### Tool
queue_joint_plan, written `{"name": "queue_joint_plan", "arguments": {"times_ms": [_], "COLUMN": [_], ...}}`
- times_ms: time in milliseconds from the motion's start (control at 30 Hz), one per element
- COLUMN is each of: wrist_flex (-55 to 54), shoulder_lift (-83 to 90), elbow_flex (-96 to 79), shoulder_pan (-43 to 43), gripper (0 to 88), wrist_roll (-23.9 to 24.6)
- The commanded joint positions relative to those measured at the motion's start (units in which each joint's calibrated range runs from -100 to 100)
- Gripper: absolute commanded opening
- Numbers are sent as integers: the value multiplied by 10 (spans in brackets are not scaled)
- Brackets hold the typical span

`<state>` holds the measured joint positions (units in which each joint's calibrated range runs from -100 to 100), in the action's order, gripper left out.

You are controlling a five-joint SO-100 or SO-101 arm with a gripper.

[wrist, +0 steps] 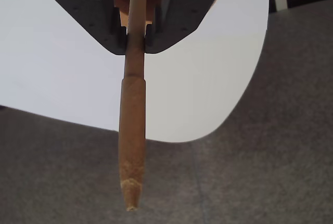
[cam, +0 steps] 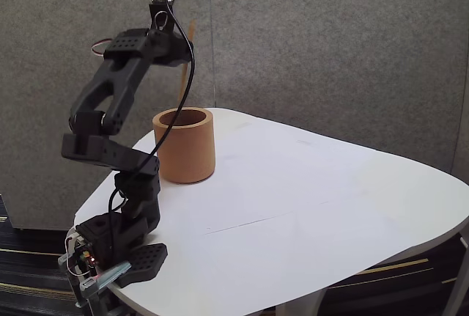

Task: Grab the pen and put it in the pen holder.

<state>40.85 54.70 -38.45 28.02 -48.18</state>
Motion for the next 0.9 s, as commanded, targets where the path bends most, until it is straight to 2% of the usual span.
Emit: {"name": "queue_joint_plan", "arguments": {"times_ms": [0, 533, 867], "wrist_flex": [-108, -214, -340], "shoulder_lift": [47, 181, 202], "elbow_flex": [-92, -295, -422], "shoulder_pan": [17, 16, 18], "gripper": [9, 9, 9], "wrist_roll": [-15, -11, -11]}}
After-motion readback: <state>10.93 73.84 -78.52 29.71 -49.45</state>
